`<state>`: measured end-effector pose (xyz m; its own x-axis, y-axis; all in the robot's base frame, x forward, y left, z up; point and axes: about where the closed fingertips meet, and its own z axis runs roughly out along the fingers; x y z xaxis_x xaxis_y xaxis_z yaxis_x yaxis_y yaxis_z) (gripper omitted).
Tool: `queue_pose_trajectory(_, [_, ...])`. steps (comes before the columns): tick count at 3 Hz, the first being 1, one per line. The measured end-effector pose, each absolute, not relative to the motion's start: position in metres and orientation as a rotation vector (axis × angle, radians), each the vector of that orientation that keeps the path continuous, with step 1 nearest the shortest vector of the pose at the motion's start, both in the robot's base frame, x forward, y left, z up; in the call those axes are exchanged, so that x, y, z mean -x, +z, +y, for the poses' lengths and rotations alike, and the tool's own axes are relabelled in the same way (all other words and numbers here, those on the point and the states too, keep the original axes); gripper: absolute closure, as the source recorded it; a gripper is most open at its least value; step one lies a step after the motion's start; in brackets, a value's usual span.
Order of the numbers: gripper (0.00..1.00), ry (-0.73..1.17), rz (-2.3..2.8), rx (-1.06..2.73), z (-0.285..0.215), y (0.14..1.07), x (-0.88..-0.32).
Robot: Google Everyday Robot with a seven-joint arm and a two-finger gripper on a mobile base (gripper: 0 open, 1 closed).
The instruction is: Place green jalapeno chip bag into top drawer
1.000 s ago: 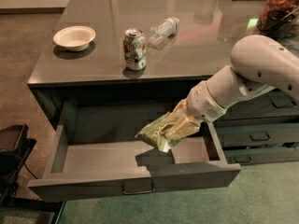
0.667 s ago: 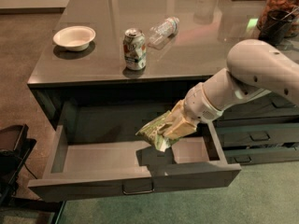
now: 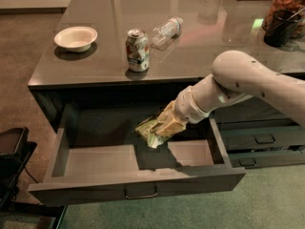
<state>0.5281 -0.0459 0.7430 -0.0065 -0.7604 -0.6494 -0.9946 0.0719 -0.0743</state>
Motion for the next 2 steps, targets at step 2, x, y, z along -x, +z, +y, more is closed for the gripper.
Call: queue_pose_trajectory(2, [1.0,0.552,1.763,1.741,-0.03,0.698,-0.569])
